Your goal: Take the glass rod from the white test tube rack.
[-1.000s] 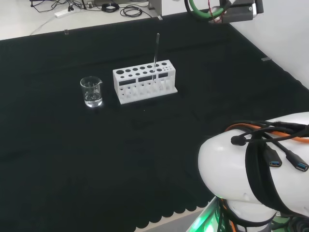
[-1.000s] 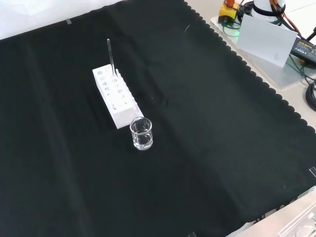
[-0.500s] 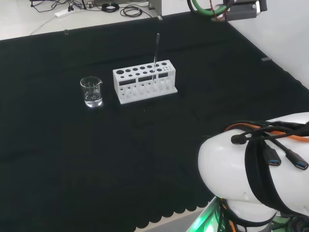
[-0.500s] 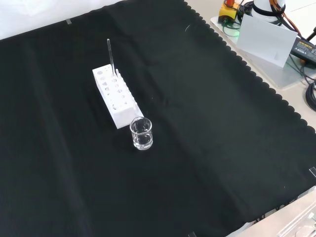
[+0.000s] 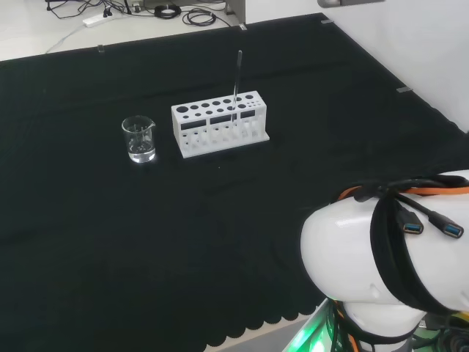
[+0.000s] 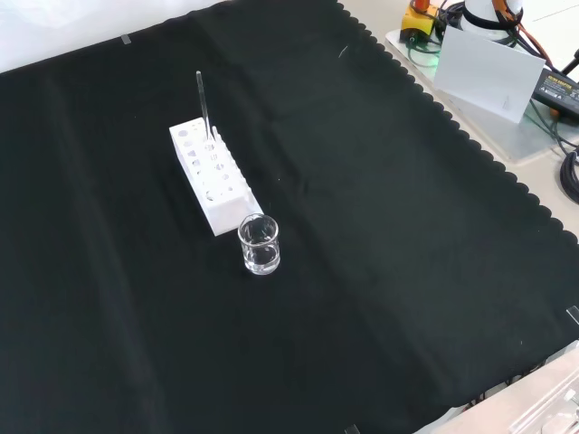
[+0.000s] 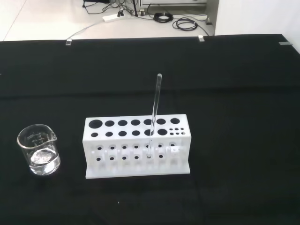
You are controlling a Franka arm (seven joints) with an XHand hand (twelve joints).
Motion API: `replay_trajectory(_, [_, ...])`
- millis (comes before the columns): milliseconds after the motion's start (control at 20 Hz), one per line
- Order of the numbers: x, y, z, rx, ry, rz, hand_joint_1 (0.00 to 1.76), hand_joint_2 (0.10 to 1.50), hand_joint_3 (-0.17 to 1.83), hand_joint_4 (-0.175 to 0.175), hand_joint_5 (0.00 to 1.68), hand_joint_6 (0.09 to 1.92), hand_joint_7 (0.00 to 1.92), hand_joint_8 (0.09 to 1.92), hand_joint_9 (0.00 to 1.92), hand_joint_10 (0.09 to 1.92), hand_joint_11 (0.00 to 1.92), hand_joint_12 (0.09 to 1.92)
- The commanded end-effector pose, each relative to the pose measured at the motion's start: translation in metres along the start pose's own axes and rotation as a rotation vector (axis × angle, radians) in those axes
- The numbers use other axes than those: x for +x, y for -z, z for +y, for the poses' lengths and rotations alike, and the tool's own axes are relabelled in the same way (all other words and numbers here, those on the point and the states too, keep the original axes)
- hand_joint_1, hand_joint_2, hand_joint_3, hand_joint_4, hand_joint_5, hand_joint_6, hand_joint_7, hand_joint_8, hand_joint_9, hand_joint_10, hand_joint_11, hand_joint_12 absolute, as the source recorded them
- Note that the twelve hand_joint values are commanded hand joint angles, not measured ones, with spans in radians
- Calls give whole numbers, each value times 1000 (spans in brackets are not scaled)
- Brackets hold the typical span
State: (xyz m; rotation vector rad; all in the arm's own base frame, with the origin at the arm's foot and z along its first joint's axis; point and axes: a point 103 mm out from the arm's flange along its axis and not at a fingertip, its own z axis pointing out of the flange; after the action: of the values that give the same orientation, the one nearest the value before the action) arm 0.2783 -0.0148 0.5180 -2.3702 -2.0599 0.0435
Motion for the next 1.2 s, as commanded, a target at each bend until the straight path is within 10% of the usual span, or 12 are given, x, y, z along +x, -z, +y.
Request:
replay_trajectory(50, [-7,7,40,33,41,-9,481,1204,-175,-94,184,87,155,740,173,788,0,1234])
replay_trajectory(1200, [13,-47,160,132,142,-50,398,1238,-175,-92,230,87,174,748,297,772,0,1328])
